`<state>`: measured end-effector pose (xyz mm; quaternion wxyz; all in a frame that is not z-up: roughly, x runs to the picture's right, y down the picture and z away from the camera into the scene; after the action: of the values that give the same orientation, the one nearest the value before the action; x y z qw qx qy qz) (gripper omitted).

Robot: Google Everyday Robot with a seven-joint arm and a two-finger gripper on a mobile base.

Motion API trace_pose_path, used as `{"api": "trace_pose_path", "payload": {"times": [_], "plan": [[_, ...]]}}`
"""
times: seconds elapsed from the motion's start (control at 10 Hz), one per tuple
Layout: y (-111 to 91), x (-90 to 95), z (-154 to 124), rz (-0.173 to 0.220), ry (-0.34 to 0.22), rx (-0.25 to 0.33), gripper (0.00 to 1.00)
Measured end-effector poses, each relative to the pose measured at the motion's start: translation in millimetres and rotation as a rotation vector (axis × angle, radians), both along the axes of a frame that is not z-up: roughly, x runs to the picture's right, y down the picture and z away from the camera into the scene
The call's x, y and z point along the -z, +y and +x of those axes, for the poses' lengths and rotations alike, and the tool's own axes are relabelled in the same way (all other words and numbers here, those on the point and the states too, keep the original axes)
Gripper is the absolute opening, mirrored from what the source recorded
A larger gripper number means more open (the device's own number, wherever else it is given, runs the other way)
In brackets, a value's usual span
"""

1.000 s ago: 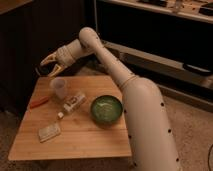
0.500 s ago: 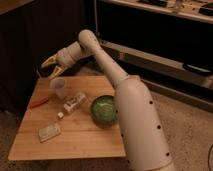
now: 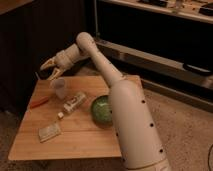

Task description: Place the eraser in the ceramic cup

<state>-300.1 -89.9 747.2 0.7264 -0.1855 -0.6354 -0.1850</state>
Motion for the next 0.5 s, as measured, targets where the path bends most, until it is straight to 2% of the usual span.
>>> {"api": "trace_pose_path", "payload": {"times": [0.5], "plan": [[4.2, -18.0, 1.8, -0.019, 0.003, 0.003, 0.00]]}}
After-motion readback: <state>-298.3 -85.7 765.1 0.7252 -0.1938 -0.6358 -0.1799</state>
